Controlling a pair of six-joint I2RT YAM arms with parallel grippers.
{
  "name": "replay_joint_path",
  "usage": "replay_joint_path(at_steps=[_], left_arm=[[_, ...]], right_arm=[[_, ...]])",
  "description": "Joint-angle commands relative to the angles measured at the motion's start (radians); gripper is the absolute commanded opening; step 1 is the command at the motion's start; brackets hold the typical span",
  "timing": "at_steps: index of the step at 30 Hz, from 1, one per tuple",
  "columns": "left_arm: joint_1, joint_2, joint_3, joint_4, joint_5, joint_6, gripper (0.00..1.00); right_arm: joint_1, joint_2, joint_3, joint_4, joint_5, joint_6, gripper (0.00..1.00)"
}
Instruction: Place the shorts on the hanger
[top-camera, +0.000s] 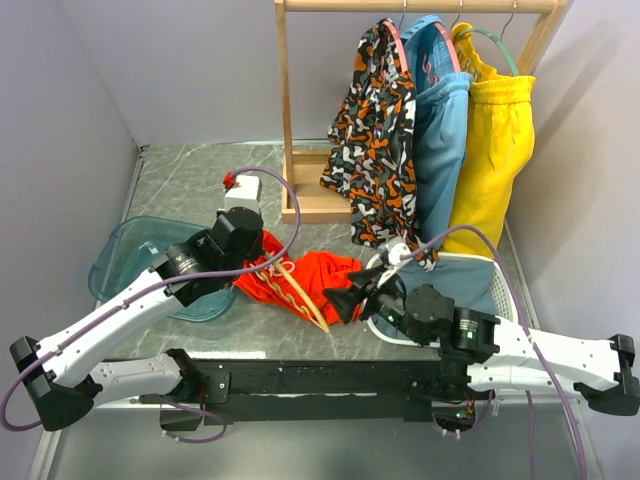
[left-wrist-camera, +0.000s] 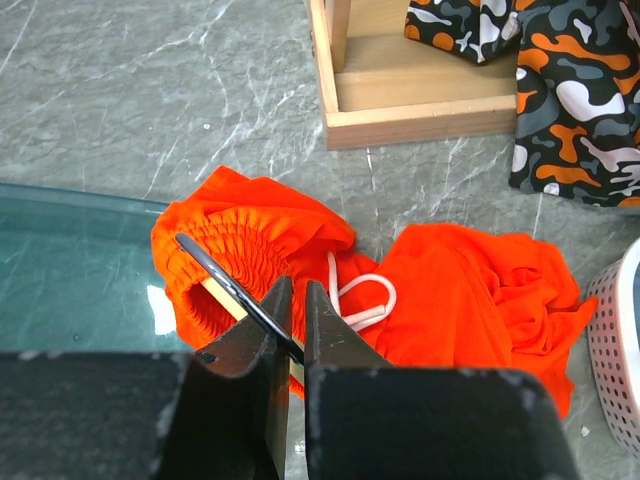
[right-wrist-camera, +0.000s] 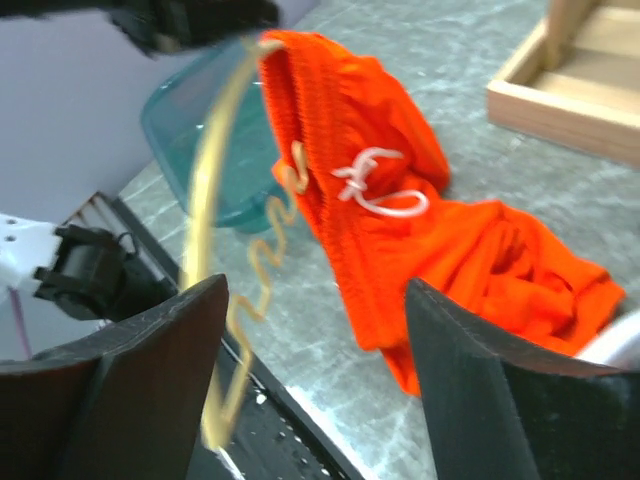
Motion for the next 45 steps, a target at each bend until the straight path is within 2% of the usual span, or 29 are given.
replay_joint_path(at_steps=[1,7,13,20,29,40,43,45], left_arm=[[-0.002,-0.045,0.05,0.01,-0.012,-0.05,0.01],[-0.002,-0.065,0.057,0.021,-0.006,-0.064,0.01],[-0.002,-0.08,0.056,0.028,-0.006,-0.067,0.01],[-0.002,-0.08,0.063,0.021,-0.017,-0.072,0.01],[-0.002,-0.093,0.065,0.025,-0.023,-0.067,0.01],[-0.004,-0.094,0.074,0.028,-0.038,-0.07,0.01],[-0.004,-0.099,0.074,0.028,-0.043,-0.069,0.01],[-0.004,-0.1,0.074,0.03,-0.047,-0.07,0.01]], right_arm=[[0.0,-0.019,-0.081,0.029,0.07,0.067,0.71],[-0.018,0.071,-0.147,0.124,0.004,0.075,0.69],[-0.031,0.292,-0.149,0.256,-0.088,0.071,0.66],[-0.032,0.51,-0.083,0.351,-0.1,0.046,0.66],[-0.032,0.662,-0.02,0.324,-0.022,0.077,0.7],[-0.031,0.766,0.051,0.213,0.081,0.104,0.83],[-0.031,0.787,0.072,0.172,0.116,0.123,0.84],[-0.031,0.795,0.084,0.156,0.127,0.135,0.79]])
